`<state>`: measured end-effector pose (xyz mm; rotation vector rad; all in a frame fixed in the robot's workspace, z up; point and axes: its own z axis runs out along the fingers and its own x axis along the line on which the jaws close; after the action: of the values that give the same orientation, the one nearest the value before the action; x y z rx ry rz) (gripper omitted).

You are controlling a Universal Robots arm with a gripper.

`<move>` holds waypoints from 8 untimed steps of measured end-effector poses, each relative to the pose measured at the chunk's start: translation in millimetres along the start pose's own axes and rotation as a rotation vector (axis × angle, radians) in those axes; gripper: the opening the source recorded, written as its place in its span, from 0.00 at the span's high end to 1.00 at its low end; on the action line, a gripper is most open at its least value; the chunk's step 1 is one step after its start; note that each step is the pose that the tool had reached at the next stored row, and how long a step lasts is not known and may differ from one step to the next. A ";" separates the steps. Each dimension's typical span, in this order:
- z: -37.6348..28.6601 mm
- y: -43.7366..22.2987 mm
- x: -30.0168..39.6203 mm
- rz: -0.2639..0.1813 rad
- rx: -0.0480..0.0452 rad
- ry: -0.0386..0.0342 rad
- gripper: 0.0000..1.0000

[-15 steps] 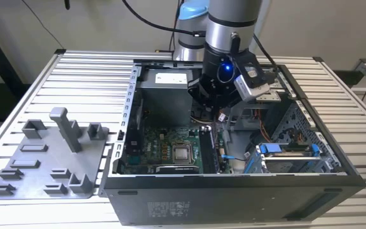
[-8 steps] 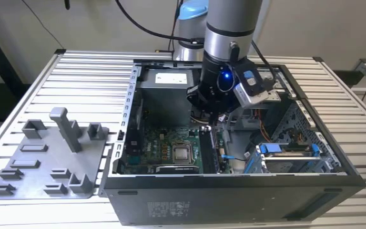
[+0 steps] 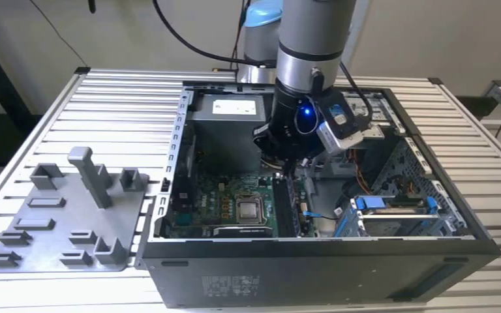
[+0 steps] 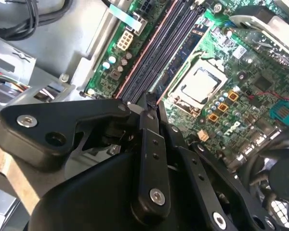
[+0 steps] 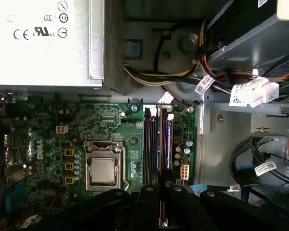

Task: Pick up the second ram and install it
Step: 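Insert the second ram into the second slot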

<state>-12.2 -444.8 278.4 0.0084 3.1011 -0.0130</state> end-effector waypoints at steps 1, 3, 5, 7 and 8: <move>0.0 0.0 0.0 0.000 0.0001 0.0000 0.86; 2.3 0.1 0.6 0.001 -0.0001 0.0000 0.86; 6.0 0.1 0.7 0.009 0.0003 0.0000 0.86; 9.5 0.2 0.8 0.028 0.0010 0.0001 0.86; 11.3 0.4 1.0 0.041 0.0019 0.0003 0.86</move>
<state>-12.7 -444.6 267.0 0.0722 3.1003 -0.0147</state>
